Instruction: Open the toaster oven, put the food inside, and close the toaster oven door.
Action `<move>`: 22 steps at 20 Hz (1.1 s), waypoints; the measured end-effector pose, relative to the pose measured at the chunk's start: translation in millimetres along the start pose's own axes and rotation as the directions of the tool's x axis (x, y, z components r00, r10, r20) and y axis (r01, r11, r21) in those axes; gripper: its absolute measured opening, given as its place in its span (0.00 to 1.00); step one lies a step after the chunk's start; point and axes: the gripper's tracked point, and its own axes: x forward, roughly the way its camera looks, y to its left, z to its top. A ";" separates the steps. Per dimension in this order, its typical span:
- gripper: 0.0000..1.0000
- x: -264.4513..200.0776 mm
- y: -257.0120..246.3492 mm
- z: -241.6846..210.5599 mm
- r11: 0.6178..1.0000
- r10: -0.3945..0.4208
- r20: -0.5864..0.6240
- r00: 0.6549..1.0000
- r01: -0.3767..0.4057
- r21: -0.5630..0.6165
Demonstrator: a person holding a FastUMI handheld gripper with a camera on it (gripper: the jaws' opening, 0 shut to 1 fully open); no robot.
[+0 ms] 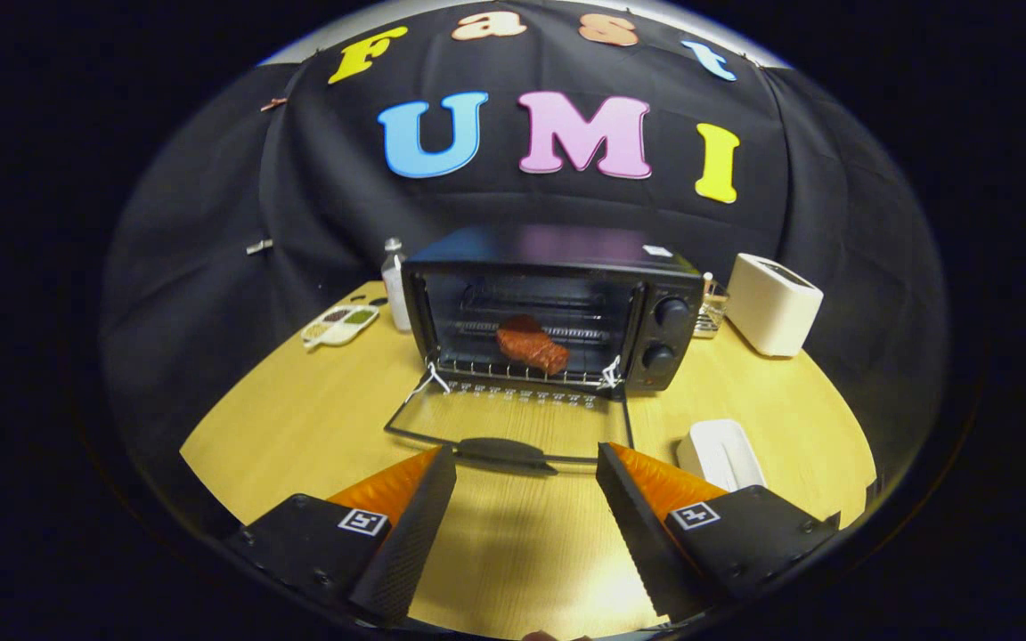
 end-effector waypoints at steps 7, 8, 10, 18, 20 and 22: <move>0.98 49.0 21.4 -44.4 0.999 0.025 -0.117 0.993 -0.028 -0.026; 0.98 55.5 19.3 -47.4 0.999 0.015 -0.128 0.992 -0.019 -0.033; 0.97 66.5 7.8 -58.6 0.999 -0.004 -0.159 0.987 -0.004 -0.049; 0.98 82.5 -0.2 -70.7 0.996 -0.054 -0.184 0.981 0.040 -0.078; 0.98 82.6 0.2 -71.3 0.995 -0.061 -0.190 0.980 0.044 -0.092; 0.98 79.5 -5.5 -77.8 0.995 -0.080 -0.226 0.971 0.063 -0.082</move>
